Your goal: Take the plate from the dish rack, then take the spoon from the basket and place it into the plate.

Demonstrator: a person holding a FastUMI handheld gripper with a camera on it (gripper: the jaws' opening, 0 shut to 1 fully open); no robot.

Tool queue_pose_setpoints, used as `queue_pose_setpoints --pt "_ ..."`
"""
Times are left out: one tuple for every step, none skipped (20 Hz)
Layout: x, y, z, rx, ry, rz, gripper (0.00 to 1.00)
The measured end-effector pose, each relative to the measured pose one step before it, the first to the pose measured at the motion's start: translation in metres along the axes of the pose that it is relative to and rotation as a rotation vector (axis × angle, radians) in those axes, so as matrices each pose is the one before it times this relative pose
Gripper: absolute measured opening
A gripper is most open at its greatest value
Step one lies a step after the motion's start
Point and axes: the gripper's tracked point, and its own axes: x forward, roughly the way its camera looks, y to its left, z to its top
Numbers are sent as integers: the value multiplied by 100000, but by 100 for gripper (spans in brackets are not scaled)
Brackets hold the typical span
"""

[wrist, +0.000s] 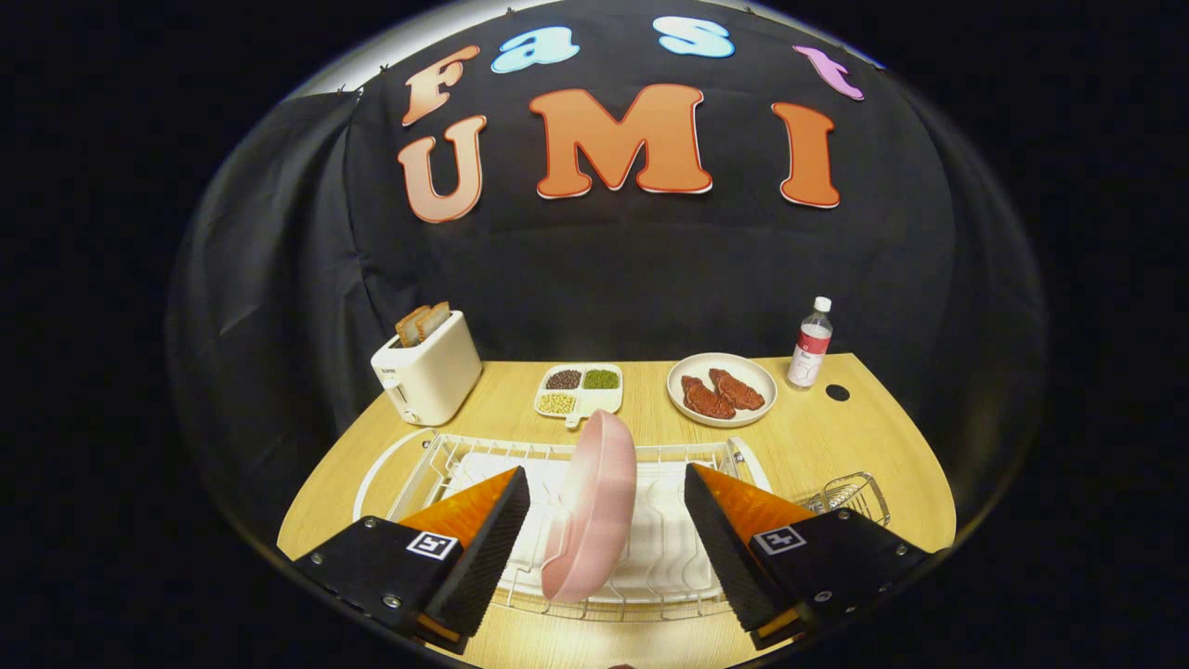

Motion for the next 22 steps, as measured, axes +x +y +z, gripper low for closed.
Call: queue_pose_setpoints --pt "696 261 -340 713 2602 -684 100" --pt "834 142 -322 1456 2276 -95 100" --pt "799 57 -489 1316 2514 -380 99" --pt "723 -20 -304 1074 1855 -713 97" --pt "651 86 -185 749 1756 -718 95" --pt "543 -49 -289 743 1788 -573 86" --pt "332 51 -362 501 1831 -735 79" --pt "421 -135 -241 472 1128 -772 72" --pt "238 -126 -126 239 718 -1228 63" --pt "196 51 92 1010 372 -247 53" --pt "-124 118 14 1208 103 -1103 46" --pt "-19 -112 112 -111 -13 -1470 36" --pt "29 -573 -104 -690 354 -3065 35" --pt "-110 -718 175 -353 -700 -4208 32" --pt "-72 -523 532 -388 -1346 -2888 31" --pt "-262 -175 363 -142 -880 -1856 27" --pt "-87 -263 285 -462 -742 -2175 27" --pt "-144 -52 191 -544 211 -655 26" --pt "-240 -8 87 -1064 -431 -1156 26" --pt "-132 19 344 -1467 -838 -1240 26" --pt "-191 -129 334 -1488 -1419 -1846 26" --pt "-95 101 352 -1696 -927 -1170 26"
